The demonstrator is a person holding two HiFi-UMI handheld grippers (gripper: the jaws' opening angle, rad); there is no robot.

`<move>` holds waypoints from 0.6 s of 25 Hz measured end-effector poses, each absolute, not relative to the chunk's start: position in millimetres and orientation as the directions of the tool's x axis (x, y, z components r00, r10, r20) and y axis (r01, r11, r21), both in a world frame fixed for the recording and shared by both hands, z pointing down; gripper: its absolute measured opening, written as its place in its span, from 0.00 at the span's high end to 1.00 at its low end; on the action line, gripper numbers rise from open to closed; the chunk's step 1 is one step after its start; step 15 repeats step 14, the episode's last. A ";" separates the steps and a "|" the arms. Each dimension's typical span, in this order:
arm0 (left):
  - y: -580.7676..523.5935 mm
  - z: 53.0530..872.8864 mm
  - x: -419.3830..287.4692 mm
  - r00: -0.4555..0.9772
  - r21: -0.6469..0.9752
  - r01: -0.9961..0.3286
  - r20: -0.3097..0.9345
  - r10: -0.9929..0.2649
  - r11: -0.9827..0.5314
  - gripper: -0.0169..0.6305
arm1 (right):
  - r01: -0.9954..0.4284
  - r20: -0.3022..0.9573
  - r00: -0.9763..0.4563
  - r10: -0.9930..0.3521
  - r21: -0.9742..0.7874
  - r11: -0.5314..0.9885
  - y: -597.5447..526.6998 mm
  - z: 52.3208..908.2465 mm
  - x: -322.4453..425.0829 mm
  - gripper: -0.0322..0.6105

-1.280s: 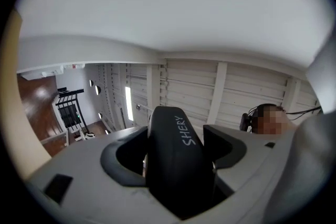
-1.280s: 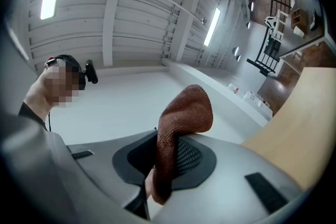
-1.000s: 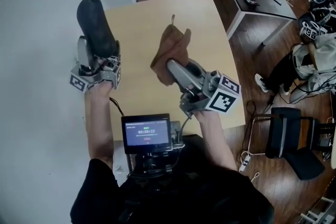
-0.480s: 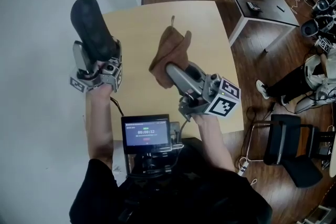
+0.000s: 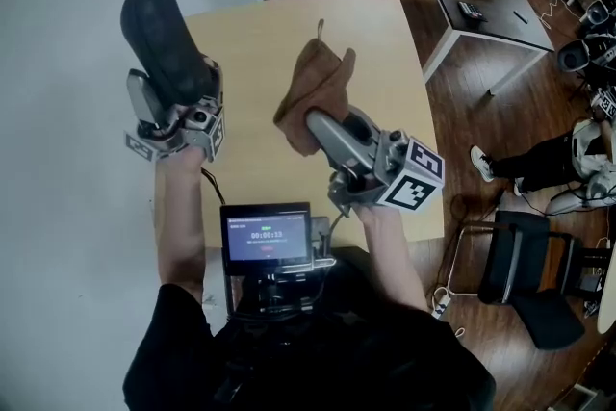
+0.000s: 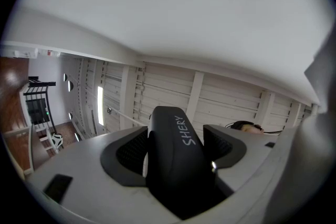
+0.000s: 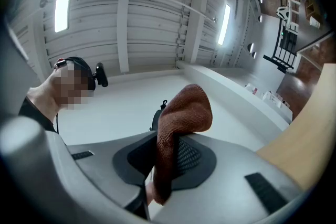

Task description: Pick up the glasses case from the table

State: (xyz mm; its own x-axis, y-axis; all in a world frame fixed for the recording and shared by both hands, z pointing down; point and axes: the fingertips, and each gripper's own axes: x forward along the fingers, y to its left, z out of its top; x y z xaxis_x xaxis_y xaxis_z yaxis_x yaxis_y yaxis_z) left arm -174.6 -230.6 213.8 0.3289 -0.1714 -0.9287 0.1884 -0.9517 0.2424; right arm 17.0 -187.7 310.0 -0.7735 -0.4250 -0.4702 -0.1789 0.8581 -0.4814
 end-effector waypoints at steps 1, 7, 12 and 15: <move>-230.2 212.2 -173.8 0.331 0.239 0.189 -0.929 -0.168 -0.952 0.45 | -0.177 -0.472 -0.773 -0.423 -0.480 0.859 -187.9 309.4 17.1 0.86; -228.1 209.5 -172.1 0.336 0.232 0.185 -0.928 -0.160 -0.955 0.45 | -0.170 -0.474 -0.776 -0.416 -0.478 0.862 -188.0 309.3 16.7 0.86; -229.4 206.8 -171.8 0.339 0.229 0.181 -0.927 -0.158 -0.957 0.45 | -0.162 -0.482 -0.775 -0.408 -0.473 0.866 -190.3 306.4 16.5 0.86; -229.5 205.6 -171.6 0.340 0.225 0.178 -0.928 -0.154 -0.958 0.45 | -0.161 -0.484 -0.775 -0.406 -0.470 0.868 -192.1 306.3 16.4 0.86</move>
